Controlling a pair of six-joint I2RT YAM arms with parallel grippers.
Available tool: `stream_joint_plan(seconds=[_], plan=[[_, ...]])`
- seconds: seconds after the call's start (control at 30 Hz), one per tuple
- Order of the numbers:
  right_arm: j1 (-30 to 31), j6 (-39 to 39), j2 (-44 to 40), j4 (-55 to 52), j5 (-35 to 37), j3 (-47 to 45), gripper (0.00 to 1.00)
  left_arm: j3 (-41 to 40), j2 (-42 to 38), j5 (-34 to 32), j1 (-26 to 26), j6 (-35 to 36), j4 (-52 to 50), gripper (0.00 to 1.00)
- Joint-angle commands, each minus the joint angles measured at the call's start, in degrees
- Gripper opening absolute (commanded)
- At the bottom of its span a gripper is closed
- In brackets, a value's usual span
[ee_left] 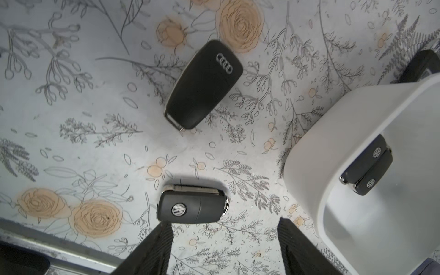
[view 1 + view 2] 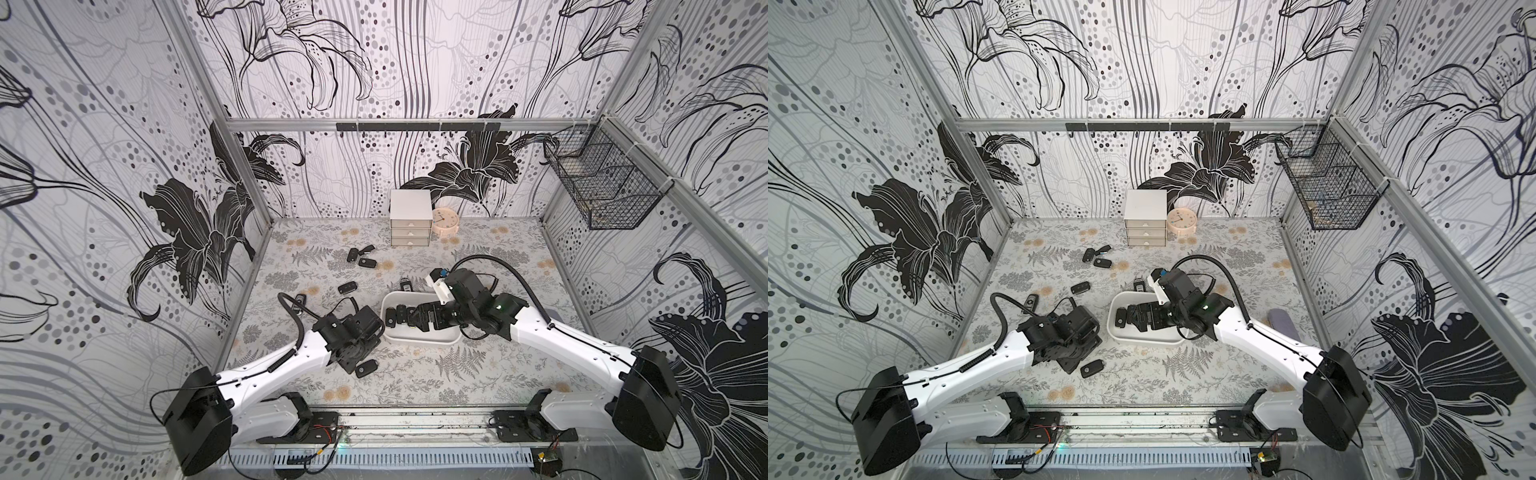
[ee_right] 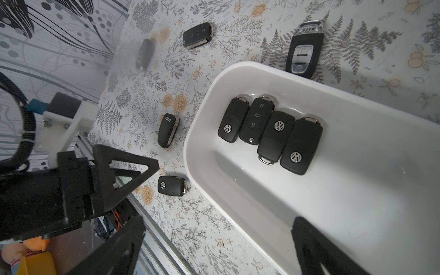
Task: Place the car key into the storage box
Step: Pick up the car key from the center of the board.
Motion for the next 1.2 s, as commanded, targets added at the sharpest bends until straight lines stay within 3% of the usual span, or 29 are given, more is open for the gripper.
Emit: stream_joint_plan(seconds=[0.0, 0.17, 0.5, 0.9, 1.17], plan=[[0.4, -1.61, -1.17, 1.11, -1.53, -1.52, 1.0, -1.9, -0.66, -2.44, -2.77, -16.17, 0.82, 0.74], [0.42, -2.33, -2.12, 0.9, -1.84, -2.06, 1.0, -4.37, 0.94, -3.37, -5.29, -28.15, 4.26, 0.74], [0.39, -3.17, -5.54, 0.13, -0.33, -3.56, 1.0, -5.67, 6.01, -3.55, -5.45, -36.76, 7.49, 0.69], [0.38, -4.48, -5.75, -0.34, 1.23, -3.46, 1.0, -4.1, 8.7, -1.65, -5.48, -39.27, 4.96, 0.67], [0.36, -4.91, -5.06, -0.13, 1.41, -3.39, 1.0, 0.89, 5.55, -3.13, -5.8, -37.74, -4.56, 0.68]])
